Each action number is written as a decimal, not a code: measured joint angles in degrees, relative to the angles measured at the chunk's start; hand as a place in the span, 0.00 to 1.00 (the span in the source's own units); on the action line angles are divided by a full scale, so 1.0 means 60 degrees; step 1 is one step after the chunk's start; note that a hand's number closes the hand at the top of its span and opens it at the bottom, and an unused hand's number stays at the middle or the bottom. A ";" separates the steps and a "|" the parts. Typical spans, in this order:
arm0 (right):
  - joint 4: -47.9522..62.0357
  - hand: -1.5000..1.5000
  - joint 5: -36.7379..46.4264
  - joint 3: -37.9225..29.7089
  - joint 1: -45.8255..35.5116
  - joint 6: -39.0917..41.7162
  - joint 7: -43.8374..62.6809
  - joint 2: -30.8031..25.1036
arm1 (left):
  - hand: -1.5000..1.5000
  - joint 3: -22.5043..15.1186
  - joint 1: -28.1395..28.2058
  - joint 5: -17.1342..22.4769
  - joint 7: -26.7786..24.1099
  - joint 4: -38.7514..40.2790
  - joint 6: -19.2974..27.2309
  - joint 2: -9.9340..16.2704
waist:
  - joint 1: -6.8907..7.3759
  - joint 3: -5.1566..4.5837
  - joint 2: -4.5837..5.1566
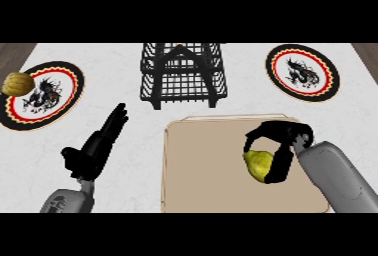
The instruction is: Pick the pear from the tray and place it in the tiered basket
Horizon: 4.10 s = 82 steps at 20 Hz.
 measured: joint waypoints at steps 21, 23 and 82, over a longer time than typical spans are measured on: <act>-0.0289 1.00 0.4446 -0.1514 -0.0128 -0.3853 -0.3531 -0.2158 | 0.50 0.0194 -0.0149 -0.0266 -0.0024 0.0188 -0.0015 -0.0286 | -0.0015 0.0126 0.0167; -0.0044 1.00 0.4384 -0.2109 -0.0179 -0.4551 -0.4184 -0.2288 | 0.50 0.0201 -0.0207 -0.0251 0.0056 0.0180 -0.0034 -0.0291 | -0.0005 0.0129 0.0168; 1.0092 0.00 0.2201 -0.5984 -1.1052 -0.7958 -0.2787 0.3488 | 0.50 0.0351 -0.0583 -0.0674 0.0168 0.0315 -0.0510 -0.0608 | 0.0502 0.0086 0.0289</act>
